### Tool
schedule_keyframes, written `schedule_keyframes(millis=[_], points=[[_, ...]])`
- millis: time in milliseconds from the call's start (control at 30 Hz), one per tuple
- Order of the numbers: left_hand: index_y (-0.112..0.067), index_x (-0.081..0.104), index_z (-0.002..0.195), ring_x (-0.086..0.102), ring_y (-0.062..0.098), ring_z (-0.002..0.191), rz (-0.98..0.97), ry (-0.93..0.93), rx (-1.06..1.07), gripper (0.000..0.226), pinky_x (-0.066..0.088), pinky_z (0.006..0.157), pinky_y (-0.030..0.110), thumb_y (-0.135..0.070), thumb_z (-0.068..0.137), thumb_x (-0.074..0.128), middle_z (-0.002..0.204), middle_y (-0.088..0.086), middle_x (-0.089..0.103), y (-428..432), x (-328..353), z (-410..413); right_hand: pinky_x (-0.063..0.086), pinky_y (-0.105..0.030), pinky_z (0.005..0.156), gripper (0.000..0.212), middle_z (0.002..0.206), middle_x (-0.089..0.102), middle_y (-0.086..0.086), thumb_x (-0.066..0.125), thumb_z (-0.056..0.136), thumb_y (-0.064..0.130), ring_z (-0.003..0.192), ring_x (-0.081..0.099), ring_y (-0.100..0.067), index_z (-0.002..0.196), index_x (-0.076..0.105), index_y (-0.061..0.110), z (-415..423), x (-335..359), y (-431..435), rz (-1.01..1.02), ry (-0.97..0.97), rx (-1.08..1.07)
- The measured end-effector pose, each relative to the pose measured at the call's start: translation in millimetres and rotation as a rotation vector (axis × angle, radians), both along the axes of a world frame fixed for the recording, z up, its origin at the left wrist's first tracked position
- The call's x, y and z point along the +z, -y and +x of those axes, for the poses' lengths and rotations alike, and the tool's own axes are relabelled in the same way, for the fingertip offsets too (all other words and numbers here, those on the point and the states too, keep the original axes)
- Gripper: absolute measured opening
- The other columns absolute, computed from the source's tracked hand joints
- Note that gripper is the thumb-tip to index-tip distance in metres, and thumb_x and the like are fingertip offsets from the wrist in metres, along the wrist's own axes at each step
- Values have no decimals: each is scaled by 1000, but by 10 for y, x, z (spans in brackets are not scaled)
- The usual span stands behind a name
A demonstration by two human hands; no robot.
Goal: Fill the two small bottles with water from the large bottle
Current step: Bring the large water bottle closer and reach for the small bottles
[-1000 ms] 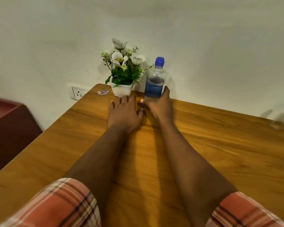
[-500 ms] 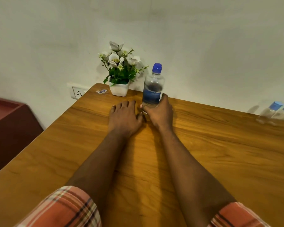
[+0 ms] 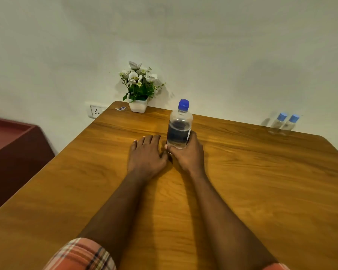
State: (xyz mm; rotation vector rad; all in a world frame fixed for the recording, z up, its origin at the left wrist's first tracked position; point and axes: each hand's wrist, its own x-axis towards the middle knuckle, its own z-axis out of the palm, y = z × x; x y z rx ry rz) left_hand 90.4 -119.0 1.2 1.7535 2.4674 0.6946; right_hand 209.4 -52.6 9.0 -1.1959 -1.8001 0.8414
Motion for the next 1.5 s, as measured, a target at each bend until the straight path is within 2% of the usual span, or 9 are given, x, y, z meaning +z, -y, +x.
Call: schedule_keyframes(millis=[200,433,633,1000,1100,1167,1200,1367,1500], points=[[-24,21,151,24,22,145,2,-28,-10,69,16,120,46,-55,93,42,156,3,31,447,-14,240,46,-22,84,76,129,61,0,86,68,34,116,59,-18,131,46,20,264,15,425,-15,-6,19],[-24,18,152,24,20,145,40,-53,-3,75,13,121,46,-54,89,45,156,2,30,954,-27,513,54,-33,91,74,126,64,1,86,66,36,113,62,-17,128,48,23,503,-15,876,8,10,52],[-22,6,153,24,22,145,80,-26,18,85,13,120,48,-55,86,47,157,4,28,1233,-43,673,50,-24,85,74,124,65,3,87,65,35,111,62,-15,128,49,23,616,6,1181,16,25,115],[-19,10,152,27,19,144,86,-14,1,87,12,121,48,-50,83,54,155,3,32,1337,-54,722,52,-25,91,76,126,64,6,88,65,33,109,60,-8,130,49,25,706,20,1366,-29,-31,221],[-20,8,152,26,19,145,101,12,-20,92,13,121,49,-58,83,56,157,2,29,1325,-70,697,52,-32,96,84,135,58,6,85,67,39,121,56,-13,138,41,30,780,42,1321,-89,-48,289],[-21,8,152,27,18,144,124,29,-41,97,14,120,50,-70,81,53,158,1,27,1317,-74,668,48,-40,101,91,147,46,0,75,75,51,132,48,-20,149,28,28,856,133,1281,-146,-7,255],[-21,8,152,27,18,144,136,42,-54,99,15,120,50,-73,80,52,158,0,27,1310,-72,652,48,-38,100,86,150,43,-2,68,80,53,133,46,-22,151,26,27,897,218,1263,-150,11,225],[-23,16,150,35,19,140,216,110,-98,98,17,119,52,-76,76,53,153,1,37,1252,-32,624,45,-22,82,51,129,62,-3,55,92,49,109,57,-10,133,54,18,998,955,1149,133,138,156],[-22,23,149,39,20,138,229,125,-88,97,20,118,53,-80,75,47,149,2,43,1219,-30,621,51,-24,76,44,111,70,-2,58,91,49,88,62,-7,118,66,15,847,1489,1087,303,361,264]])
